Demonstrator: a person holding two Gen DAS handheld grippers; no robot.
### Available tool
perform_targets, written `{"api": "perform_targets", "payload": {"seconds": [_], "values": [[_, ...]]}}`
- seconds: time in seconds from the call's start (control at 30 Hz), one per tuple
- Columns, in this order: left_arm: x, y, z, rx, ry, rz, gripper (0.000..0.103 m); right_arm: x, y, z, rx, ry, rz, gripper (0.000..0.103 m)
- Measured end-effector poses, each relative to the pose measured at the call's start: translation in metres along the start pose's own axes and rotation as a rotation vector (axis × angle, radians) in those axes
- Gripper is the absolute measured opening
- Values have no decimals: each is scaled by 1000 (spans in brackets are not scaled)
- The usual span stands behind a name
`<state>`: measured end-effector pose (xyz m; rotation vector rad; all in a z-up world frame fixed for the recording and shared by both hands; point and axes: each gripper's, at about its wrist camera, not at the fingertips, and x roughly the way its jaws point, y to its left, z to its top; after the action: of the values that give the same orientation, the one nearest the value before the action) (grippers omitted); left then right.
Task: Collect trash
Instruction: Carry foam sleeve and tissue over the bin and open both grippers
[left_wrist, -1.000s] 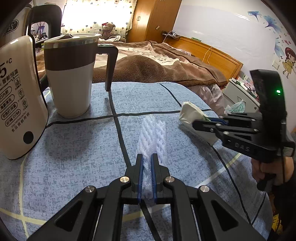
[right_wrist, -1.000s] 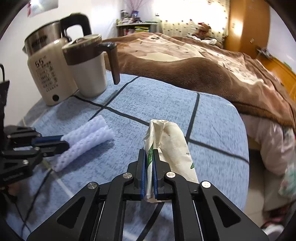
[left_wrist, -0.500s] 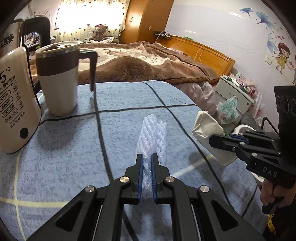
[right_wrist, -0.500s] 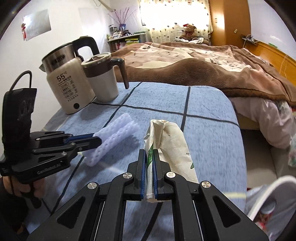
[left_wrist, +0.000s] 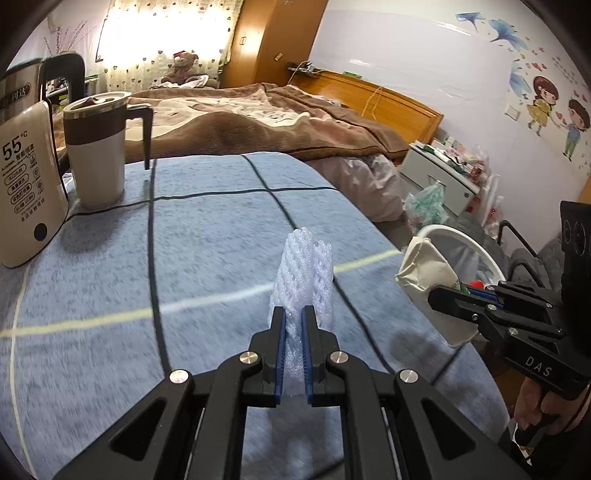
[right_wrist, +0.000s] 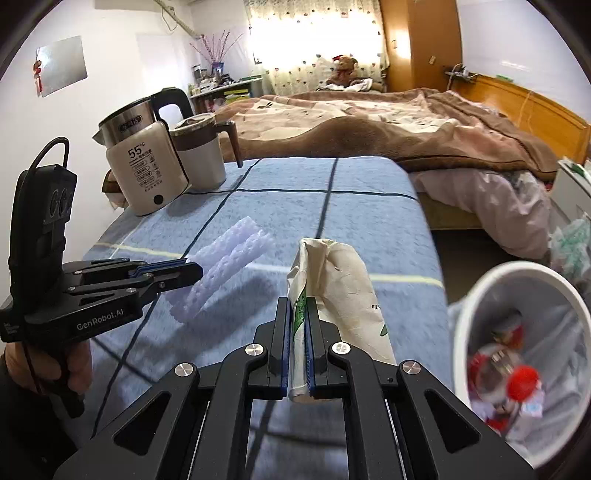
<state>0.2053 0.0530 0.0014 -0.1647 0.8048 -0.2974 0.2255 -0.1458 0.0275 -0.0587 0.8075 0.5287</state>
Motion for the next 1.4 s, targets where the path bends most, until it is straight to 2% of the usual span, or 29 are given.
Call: {"api": "perform_targets", "payload": {"seconds": [0.4, 0.87, 1.4], "values": [[-22, -49, -16, 37, -11, -49, 9, -53, -13, -41, 89, -30, -20, 7], [-12, -104, -16, 91, 1, -100, 9, -85, -45, -58, 144, -71, -63, 7], [36, -161, 4, 168, 50, -170, 9, -100, -136, -74, 298, -86, -182, 7]]}}
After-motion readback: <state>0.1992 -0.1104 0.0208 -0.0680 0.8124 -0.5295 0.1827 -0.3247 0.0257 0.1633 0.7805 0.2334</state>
